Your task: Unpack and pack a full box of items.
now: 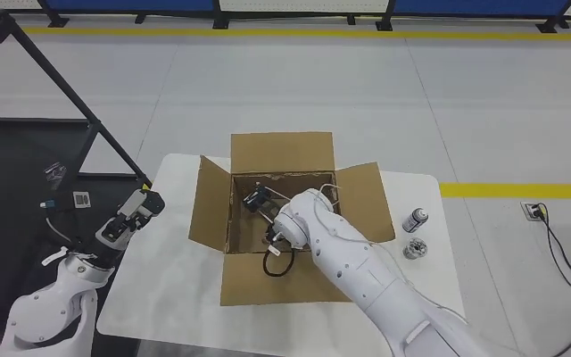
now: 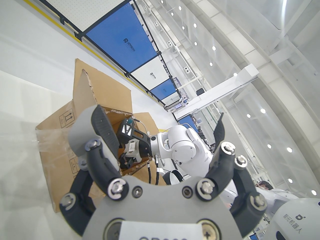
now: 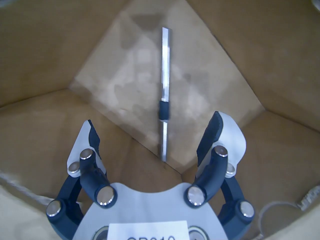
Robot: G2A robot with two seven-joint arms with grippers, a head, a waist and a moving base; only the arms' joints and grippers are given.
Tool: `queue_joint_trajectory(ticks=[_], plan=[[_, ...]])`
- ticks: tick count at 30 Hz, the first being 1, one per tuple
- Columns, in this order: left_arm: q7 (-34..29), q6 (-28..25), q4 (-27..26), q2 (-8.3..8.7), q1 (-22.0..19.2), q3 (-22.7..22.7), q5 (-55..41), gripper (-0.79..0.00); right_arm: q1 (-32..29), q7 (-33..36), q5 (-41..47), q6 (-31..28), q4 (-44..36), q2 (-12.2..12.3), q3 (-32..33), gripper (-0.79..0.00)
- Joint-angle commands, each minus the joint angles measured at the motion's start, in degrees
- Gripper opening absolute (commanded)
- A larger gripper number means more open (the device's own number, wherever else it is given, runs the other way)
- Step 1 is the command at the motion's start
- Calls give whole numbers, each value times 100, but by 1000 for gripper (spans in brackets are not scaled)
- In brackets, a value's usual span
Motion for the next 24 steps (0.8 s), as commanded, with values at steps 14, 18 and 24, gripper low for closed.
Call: queue_joint_trajectory(ticks=[14,18,24], plan=[[157,12,-20,45,16,75,57,0,-472,1262,-1132,-656,-865,483,505,0],[165,14,-35,56,-8,129,79,0,-812,1568,-1248,-908,-1463,601,653,0],[172,18,-61,72,-5,183,89,0,-1384,1891,-1400,-1198,-2503,756,856,0]])
